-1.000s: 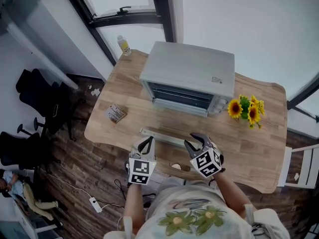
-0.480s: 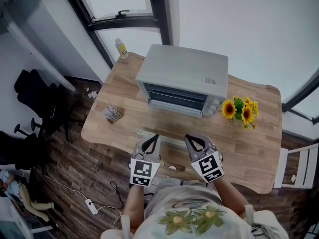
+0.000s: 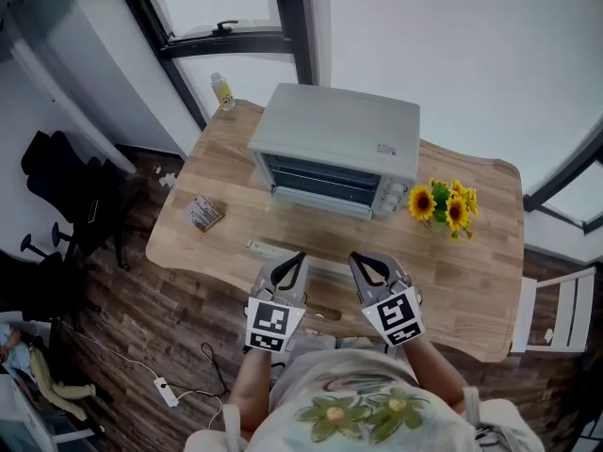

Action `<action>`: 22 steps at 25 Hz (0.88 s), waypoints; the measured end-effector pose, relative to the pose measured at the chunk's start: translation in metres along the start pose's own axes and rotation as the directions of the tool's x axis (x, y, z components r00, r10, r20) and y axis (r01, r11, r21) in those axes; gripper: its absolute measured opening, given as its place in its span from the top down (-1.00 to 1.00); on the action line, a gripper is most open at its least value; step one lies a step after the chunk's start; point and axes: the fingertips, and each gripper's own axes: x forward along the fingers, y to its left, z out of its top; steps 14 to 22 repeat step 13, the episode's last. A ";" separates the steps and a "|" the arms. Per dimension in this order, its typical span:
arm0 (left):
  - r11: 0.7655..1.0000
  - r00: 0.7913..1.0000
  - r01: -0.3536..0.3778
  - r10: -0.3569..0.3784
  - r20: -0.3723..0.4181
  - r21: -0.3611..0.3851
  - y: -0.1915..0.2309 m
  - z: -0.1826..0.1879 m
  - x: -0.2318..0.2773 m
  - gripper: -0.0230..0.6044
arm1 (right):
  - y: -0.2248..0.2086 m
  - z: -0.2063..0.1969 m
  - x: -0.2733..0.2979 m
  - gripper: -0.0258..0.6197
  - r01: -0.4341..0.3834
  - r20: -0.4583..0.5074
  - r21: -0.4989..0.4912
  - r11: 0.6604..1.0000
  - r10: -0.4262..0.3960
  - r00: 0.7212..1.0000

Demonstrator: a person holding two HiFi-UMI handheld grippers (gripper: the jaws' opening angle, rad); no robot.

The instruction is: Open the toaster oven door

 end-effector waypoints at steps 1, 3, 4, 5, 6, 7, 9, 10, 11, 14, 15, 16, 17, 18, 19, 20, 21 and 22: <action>1.000 1.000 0.002 -0.002 0.001 -0.001 -0.002 0.000 -0.001 0.91 | 0.000 0.000 -0.002 0.92 0.004 0.000 0.001 1.000 -0.004 1.000; 1.000 1.000 0.007 -0.007 0.005 -0.005 -0.005 0.001 -0.002 0.91 | 0.001 -0.001 -0.005 0.92 0.013 -0.001 0.003 1.000 -0.013 1.000; 1.000 1.000 0.011 -0.011 0.008 -0.007 -0.007 0.002 -0.003 0.91 | 0.002 -0.001 -0.007 0.92 0.018 -0.001 0.003 1.000 -0.018 1.000; 1.000 1.000 0.014 -0.014 0.012 -0.009 -0.008 0.003 -0.004 0.92 | 0.002 -0.001 -0.008 0.92 0.022 0.001 0.004 1.000 -0.022 1.000; 1.000 1.000 0.017 -0.017 0.016 -0.011 -0.010 0.004 -0.004 0.91 | 0.003 0.000 -0.009 0.92 0.024 0.005 0.006 1.000 -0.024 1.000; 1.000 1.000 0.019 -0.019 0.020 -0.013 -0.012 0.005 -0.004 0.91 | 0.003 0.000 -0.010 0.92 0.024 0.008 0.010 1.000 -0.024 1.000; 1.000 0.999 0.024 -0.023 0.023 -0.015 -0.014 0.006 -0.006 0.91 | 0.005 0.000 -0.013 0.92 0.023 0.011 0.013 1.000 -0.023 1.000; 1.000 0.999 0.025 -0.025 0.023 -0.015 -0.015 0.006 -0.006 0.92 | 0.006 0.001 -0.013 0.92 0.022 0.011 0.014 1.000 -0.022 1.000; 1.000 0.999 0.025 -0.025 0.023 -0.016 -0.015 0.007 -0.007 0.91 | 0.007 0.001 -0.014 0.92 0.021 0.011 0.014 1.000 -0.021 1.000; 1.000 0.999 0.026 -0.025 0.024 -0.019 -0.016 0.007 -0.008 0.91 | 0.008 0.001 -0.016 0.92 0.018 0.012 0.014 1.000 -0.018 1.000; 1.000 0.999 0.026 -0.025 0.024 -0.019 -0.016 0.007 -0.008 0.91 | 0.008 0.001 -0.016 0.92 0.018 0.012 0.014 1.000 -0.018 1.000; 1.000 0.999 0.026 -0.025 0.024 -0.019 -0.016 0.007 -0.008 0.91 | 0.008 0.001 -0.016 0.92 0.018 0.012 0.014 1.000 -0.018 1.000; 1.000 0.999 0.026 -0.025 0.024 -0.019 -0.016 0.007 -0.008 0.91 | 0.008 0.001 -0.016 0.92 0.018 0.012 0.014 1.000 -0.018 1.000; 1.000 0.999 0.026 -0.025 0.024 -0.019 -0.016 0.007 -0.008 0.91 | 0.008 0.001 -0.016 0.92 0.018 0.012 0.014 1.000 -0.018 1.000; 1.000 0.999 0.026 -0.025 0.024 -0.019 -0.016 0.007 -0.008 0.91 | 0.008 0.001 -0.016 0.92 0.018 0.012 0.014 1.000 -0.018 1.000; 1.000 0.999 0.026 -0.025 0.024 -0.019 -0.016 0.007 -0.008 0.91 | 0.008 0.001 -0.016 0.92 0.018 0.012 0.014 1.000 -0.018 1.000; 1.000 0.999 0.026 -0.025 0.024 -0.019 -0.016 0.007 -0.008 0.91 | 0.008 0.001 -0.016 0.92 0.018 0.012 0.014 1.000 -0.018 1.000; 1.000 0.999 0.026 -0.025 0.024 -0.019 -0.016 0.007 -0.008 0.91 | 0.008 0.001 -0.016 0.92 0.018 0.012 0.014 1.000 -0.018 1.000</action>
